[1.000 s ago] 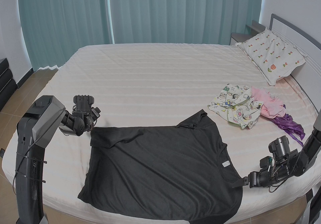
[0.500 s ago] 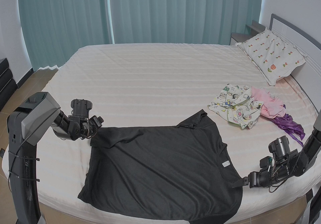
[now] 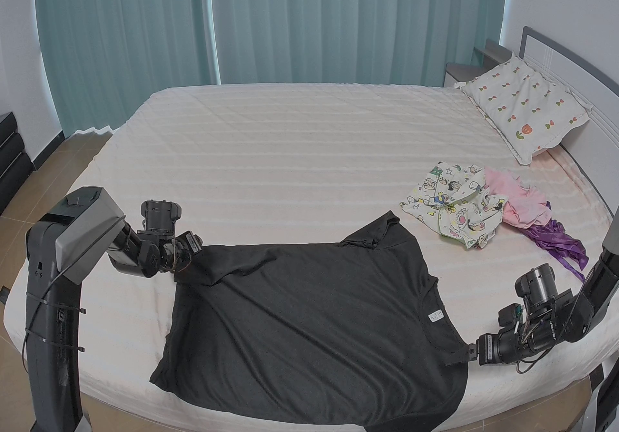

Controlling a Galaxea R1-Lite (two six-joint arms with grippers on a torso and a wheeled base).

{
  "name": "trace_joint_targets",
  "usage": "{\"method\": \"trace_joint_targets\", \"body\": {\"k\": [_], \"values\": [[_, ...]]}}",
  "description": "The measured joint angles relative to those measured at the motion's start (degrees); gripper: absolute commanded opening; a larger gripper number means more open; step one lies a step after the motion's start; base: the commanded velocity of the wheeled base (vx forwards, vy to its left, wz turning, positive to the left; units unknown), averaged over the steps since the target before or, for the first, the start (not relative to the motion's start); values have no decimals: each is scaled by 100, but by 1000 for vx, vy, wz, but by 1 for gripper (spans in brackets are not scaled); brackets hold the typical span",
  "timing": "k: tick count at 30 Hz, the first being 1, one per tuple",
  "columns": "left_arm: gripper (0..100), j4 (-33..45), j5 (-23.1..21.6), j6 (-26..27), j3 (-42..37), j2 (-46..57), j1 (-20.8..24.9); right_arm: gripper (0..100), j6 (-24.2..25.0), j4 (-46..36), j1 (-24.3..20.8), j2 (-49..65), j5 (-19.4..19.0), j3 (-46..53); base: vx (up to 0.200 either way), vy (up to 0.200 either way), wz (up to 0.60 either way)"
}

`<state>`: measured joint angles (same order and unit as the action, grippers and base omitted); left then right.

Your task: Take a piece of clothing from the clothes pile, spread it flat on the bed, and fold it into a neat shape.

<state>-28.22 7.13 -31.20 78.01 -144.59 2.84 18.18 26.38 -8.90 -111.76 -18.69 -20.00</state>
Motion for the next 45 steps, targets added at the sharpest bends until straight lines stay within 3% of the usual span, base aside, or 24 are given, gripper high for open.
{"method": "trace_joint_targets", "body": {"k": [9, 17, 18, 32, 37, 45], "values": [[0, -295, 321, -178, 1089, -544, -26, 100, 0, 6, 6, -56, 5, -24, 0, 0, 0], [0, -649, 395, -282, 1323, -667, -41, 100, 2, 6, 2, -117, 6, -28, 0, 0, 0], [100, -656, 395, -277, 1339, -679, -41, 100, 0, 6, 0, -124, 6, -30, 0, 0, 0], [100, -1139, 334, -285, 958, -588, -127, 100, 0, 6, 2, -144, 6, -30, 0, 0, 0], [100, -1293, 89, -327, 30, -199, -152, 100, 0, 6, 2, -139, 6, -17, 0, 0, 0], [100, -2096, -188, -474, -2183, 685, -135, 100, 0, 6, -2, -124, 5, 0, -125, 0, 0]]}}
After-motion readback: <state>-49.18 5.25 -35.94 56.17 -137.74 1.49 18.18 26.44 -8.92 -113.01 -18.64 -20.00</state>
